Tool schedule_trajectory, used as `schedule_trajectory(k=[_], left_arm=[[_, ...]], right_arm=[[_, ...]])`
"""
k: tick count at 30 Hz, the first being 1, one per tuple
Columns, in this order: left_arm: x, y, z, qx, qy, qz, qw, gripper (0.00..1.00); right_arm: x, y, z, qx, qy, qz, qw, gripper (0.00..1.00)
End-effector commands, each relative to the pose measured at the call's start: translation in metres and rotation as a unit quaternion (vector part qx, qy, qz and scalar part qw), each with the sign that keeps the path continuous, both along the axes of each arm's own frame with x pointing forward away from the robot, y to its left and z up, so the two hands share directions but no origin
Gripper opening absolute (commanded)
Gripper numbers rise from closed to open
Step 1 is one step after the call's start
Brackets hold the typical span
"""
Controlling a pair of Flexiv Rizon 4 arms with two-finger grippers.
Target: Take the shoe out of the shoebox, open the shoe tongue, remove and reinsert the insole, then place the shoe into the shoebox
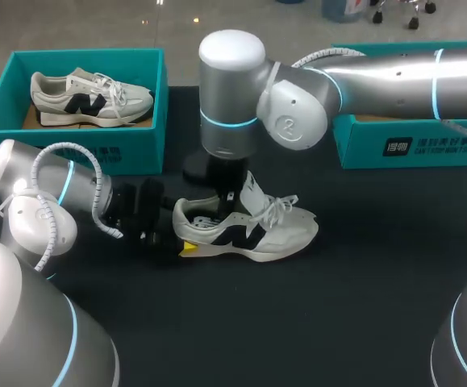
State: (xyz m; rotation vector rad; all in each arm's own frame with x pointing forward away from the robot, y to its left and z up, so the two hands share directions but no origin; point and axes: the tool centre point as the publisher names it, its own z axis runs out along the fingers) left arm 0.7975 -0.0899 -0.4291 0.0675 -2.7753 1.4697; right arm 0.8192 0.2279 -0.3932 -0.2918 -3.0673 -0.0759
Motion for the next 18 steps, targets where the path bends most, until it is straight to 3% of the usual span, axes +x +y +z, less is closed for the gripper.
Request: schedule_trajectory(k=[1,13,18], left_arm=[[-0.001,0.0,-0.003,0.0,-0.001,0.001,1.0,0.0],[-0.001,0.0,-0.003,0.0,-0.001,0.001,1.0,0.0],[-0.001,0.0,-0.003,0.0,-0.001,0.001,1.0,0.0]], right_arm=[[-0.006,-0.012,0.026,0.004,-0.023,0.002,1.0,0.0],[-0.003,-0.029,0.036,0.007,-0.039,-0.021,0.999,0.0],[-0.003,-0.024,0.037,0.021,-0.04,-0.017,0.999,0.0]])
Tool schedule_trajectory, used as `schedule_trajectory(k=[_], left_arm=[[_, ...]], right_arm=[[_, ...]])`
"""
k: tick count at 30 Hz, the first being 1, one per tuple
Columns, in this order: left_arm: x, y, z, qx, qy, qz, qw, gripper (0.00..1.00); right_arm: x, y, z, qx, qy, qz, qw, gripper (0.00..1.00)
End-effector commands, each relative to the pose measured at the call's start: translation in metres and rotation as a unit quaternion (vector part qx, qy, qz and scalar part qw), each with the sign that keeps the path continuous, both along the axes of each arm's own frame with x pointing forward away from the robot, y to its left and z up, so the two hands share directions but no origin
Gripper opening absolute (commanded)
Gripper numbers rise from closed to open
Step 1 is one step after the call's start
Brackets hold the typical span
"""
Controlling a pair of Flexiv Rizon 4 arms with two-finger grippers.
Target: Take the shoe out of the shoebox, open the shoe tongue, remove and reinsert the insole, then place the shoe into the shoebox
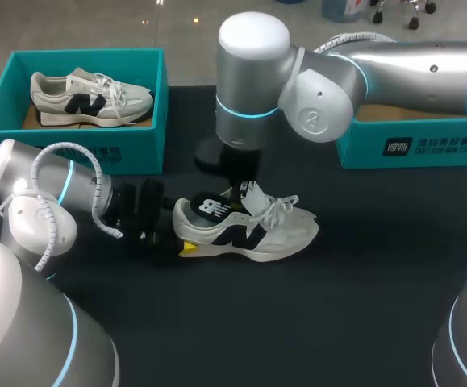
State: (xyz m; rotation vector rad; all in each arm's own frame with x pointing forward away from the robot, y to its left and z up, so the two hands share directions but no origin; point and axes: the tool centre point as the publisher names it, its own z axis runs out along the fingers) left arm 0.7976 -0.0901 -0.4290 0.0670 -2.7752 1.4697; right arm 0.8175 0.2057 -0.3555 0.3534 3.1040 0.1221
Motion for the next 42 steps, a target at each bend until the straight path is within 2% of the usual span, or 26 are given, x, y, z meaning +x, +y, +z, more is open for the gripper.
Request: schedule_trajectory(k=[1,6,9,15,21,26,27,28,31,36,42], left_arm=[[-0.001,0.001,-0.003,0.0,-0.001,0.001,1.0,0.0],[-0.001,0.001,-0.003,0.0,-0.001,0.001,1.0,0.0],[-0.001,0.001,-0.003,0.0,-0.001,0.001,1.0,0.0],[-0.001,0.001,-0.003,0.0,-0.001,0.001,1.0,0.0],[-0.001,0.001,-0.003,0.0,-0.001,0.001,1.0,0.0],[-0.001,0.001,-0.003,0.0,-0.001,0.001,1.0,0.0],[-0.001,0.001,-0.003,0.0,-0.001,0.001,1.0,0.0],[-0.001,0.001,-0.003,0.0,-0.001,0.001,1.0,0.0],[-0.001,0.001,-0.003,0.0,-0.001,0.001,1.0,0.0],[-0.001,0.001,-0.003,0.0,-0.001,0.001,1.0,0.0],[-0.001,0.001,-0.003,0.0,-0.001,0.001,1.0,0.0]], right_arm=[[-0.001,-0.001,-0.001,0.011,-0.003,0.004,1.0,0.0],[-0.001,0.002,0.002,0.035,-0.006,0.005,0.999,0.0],[-0.001,0.01,0.005,0.061,-0.006,0.016,0.998,0.0],[-0.001,0.031,-0.001,0.079,0.005,0.045,0.996,0.0],[-0.001,0.04,-0.007,0.156,0.027,0.051,0.986,0.0],[-0.001,0.039,-0.01,0.158,0.036,0.051,0.986,0.0],[-0.001,0.038,-0.01,0.162,0.038,0.054,0.985,0.05],[-0.002,0.036,-0.011,0.163,0.04,0.053,0.984,0.16],[-0.002,0.031,-0.014,0.175,0.049,0.051,0.982,0.24],[0.003,0.024,-0.018,0.183,0.063,0.051,0.98,0.29],[0.009,0.023,-0.022,0.18,0.072,0.055,0.98,0.29]])
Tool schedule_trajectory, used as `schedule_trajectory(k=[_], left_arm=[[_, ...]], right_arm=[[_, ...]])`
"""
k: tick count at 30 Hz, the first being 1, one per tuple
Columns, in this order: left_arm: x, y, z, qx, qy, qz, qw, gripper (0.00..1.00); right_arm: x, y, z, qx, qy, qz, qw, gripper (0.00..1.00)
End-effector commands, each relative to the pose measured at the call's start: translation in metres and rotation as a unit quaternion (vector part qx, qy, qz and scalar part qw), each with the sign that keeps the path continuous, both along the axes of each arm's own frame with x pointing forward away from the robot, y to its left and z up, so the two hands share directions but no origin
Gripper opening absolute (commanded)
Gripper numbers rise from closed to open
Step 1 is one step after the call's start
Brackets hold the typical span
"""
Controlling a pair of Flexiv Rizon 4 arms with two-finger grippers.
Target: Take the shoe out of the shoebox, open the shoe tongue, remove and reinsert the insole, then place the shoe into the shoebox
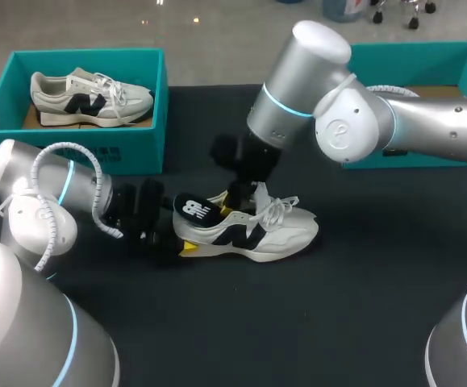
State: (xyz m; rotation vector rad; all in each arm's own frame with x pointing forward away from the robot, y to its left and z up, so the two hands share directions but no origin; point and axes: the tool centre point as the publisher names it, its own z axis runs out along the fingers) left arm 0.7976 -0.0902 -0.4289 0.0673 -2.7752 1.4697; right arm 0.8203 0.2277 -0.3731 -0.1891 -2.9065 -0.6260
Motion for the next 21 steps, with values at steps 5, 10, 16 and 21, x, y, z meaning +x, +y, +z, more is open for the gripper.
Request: schedule_trajectory(k=[5,10,16,21], left_arm=[[-0.001,0.001,-0.003,0.0,-0.001,0.001,1.0,0.0],[-0.001,0.001,-0.003,0.0,-0.001,0.001,1.0,0.0],[-0.001,0.001,-0.003,0.0,-0.001,0.001,1.0,0.0],[-0.001,0.001,-0.003,0.0,-0.001,0.001,1.0,0.0]], right_arm=[[0.01,0.006,-0.005,0.014,0.011,0.02,1.0,0.36],[0.011,0.011,-0.003,0.03,0.017,0.038,0.999,0.41],[0.007,0.018,-0.003,0.033,0.024,0.057,0.998,0.45],[0.005,0.022,-0.006,0.033,0.032,0.069,0.997,0.42]])
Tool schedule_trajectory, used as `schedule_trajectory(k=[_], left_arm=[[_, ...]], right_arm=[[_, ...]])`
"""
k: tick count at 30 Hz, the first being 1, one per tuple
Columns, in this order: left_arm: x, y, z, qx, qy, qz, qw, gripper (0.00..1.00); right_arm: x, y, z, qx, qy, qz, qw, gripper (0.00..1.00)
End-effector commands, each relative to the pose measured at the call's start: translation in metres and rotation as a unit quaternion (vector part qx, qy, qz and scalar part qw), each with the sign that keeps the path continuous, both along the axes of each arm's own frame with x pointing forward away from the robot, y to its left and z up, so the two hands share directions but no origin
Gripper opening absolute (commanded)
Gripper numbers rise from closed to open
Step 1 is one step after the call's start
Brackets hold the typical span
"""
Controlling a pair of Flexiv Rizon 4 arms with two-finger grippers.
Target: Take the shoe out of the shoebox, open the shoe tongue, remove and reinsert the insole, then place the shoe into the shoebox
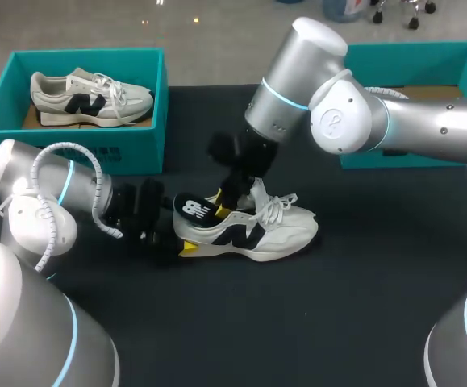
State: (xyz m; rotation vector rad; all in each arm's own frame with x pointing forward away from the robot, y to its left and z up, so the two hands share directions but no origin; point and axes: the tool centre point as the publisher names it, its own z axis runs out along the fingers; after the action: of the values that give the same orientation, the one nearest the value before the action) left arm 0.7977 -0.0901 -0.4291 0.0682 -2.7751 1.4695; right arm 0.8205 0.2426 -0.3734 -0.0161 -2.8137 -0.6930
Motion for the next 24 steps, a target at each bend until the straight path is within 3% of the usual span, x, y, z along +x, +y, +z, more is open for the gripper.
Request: schedule_trajectory(k=[1,4,7,24], left_arm=[[-0.001,0.001,-0.003,0.0,-0.001,0.0,1.0,0.0],[-0.001,0.001,-0.003,0.0,-0.001,0.0,1.0,0.0],[-0.001,0.001,-0.003,0.0,-0.001,0.0,1.0,0.0],[-0.001,0.001,-0.003,0.0,-0.001,0.0,1.0,0.0]], right_arm=[[0.004,0.008,-0.006,-0.004,0.007,0.011,1.0,0.42],[0.003,0.01,-0.007,-0.006,0.009,0.015,1.0,0.33],[0.001,0.009,-0.006,-0.009,0.009,0.017,1.0,0.0],[0.006,0.01,0.023,0.003,0.002,0.037,0.999,0.0]])
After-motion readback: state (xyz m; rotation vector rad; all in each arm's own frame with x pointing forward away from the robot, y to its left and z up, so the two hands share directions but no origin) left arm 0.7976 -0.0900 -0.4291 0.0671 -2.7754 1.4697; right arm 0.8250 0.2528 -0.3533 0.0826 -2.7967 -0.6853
